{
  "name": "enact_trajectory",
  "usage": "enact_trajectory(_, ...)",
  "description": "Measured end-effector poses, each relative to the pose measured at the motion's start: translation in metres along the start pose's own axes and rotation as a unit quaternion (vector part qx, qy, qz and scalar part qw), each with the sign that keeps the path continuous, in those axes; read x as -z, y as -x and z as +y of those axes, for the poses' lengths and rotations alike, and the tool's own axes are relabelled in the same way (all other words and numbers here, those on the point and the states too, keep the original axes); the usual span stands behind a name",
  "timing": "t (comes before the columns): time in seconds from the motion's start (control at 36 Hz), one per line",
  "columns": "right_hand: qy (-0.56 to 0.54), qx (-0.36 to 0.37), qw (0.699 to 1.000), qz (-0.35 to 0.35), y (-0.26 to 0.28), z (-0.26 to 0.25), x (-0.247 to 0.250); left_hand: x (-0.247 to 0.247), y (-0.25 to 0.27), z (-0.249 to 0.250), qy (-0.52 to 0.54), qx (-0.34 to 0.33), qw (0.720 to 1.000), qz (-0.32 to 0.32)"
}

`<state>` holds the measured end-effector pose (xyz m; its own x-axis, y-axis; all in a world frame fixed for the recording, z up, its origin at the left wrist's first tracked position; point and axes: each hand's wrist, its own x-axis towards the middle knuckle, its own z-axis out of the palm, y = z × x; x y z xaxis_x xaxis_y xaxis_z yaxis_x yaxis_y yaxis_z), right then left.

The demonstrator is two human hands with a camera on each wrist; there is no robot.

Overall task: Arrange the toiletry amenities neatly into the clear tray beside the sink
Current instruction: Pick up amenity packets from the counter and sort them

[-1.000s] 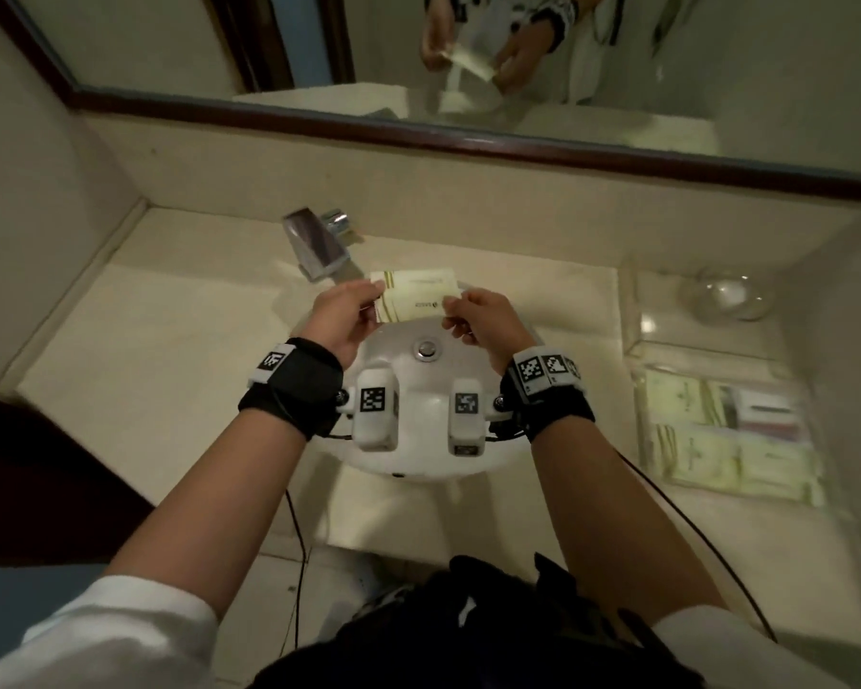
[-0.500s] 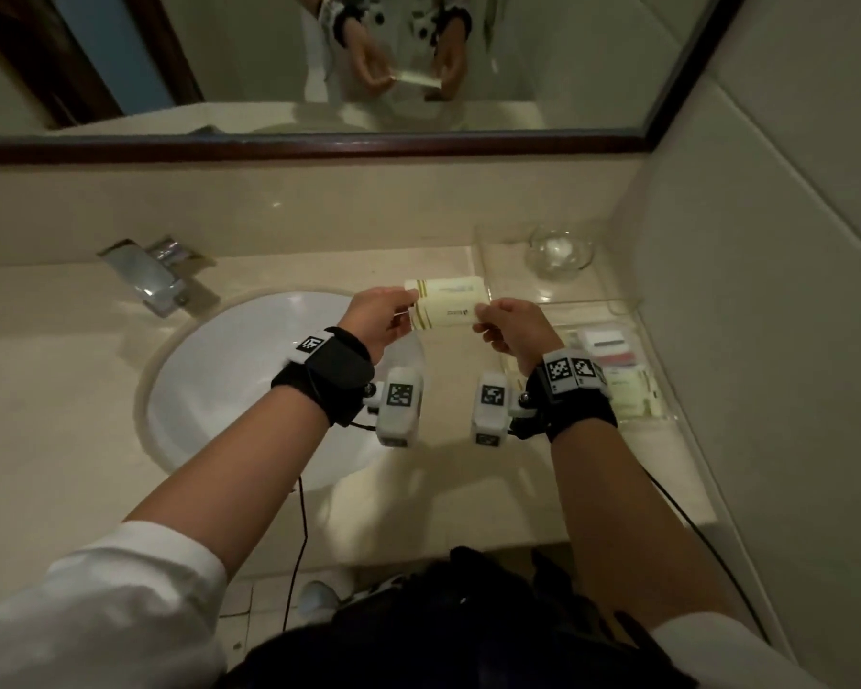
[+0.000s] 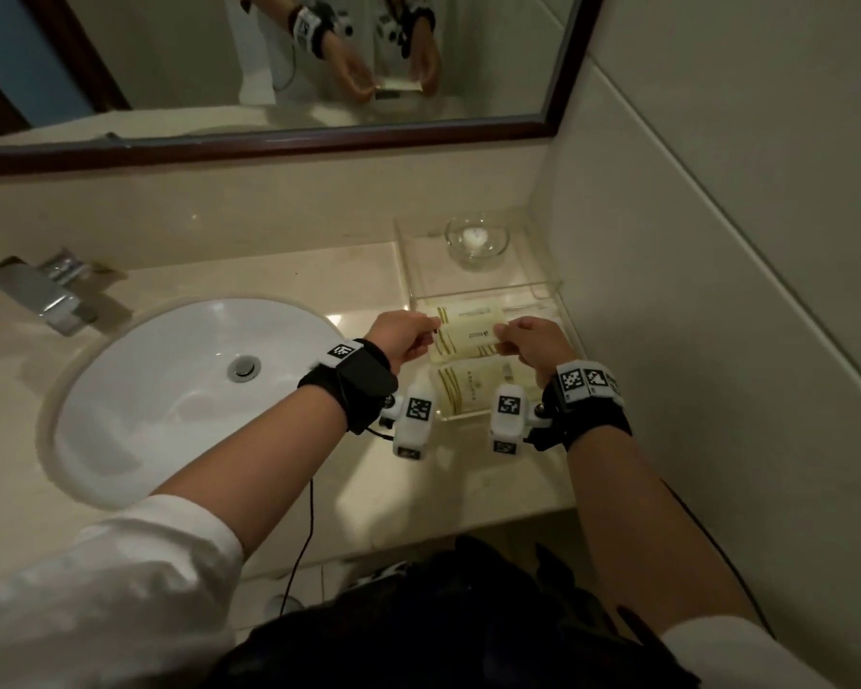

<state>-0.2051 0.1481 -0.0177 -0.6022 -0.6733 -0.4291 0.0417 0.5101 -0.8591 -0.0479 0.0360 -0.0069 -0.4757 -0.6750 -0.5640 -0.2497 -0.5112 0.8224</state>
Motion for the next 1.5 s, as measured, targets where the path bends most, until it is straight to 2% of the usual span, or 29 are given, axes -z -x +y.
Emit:
enact_trajectory(0.22,0.051,-0.002,0.999,-0.008,-0.002,0.024,0.023,-0.024,-0.009,-0.020,-0.054,0.018,0.998,0.002)
enact_trajectory(0.36,0.084,-0.016,0.996,-0.023,-0.007,0.038,0.029,-0.026,-0.013,-0.033,-0.079,0.052,0.996,0.001)
enact_trajectory(0.64,0.176,-0.053,0.981,-0.068,-0.017,0.056,0.031,-0.025,-0.022,-0.052,-0.139,0.070,0.987,0.028)
enact_trajectory(0.97,0.224,-0.059,0.970,-0.068,-0.023,0.064,0.030,-0.016,-0.023,-0.064,-0.167,0.043,0.983,0.063)
enact_trajectory(1.17,0.247,-0.065,0.965,-0.061,-0.020,0.061,0.026,-0.012,-0.025,-0.064,-0.232,0.011,0.970,0.067)
enact_trajectory(1.36,0.293,-0.079,0.952,-0.030,-0.016,0.055,0.015,-0.007,-0.025,-0.059,-0.293,0.004,0.955,0.039)
enact_trajectory(1.5,0.313,-0.087,0.945,-0.032,-0.008,0.048,0.011,-0.007,-0.023,-0.052,-0.320,0.000,0.947,0.014)
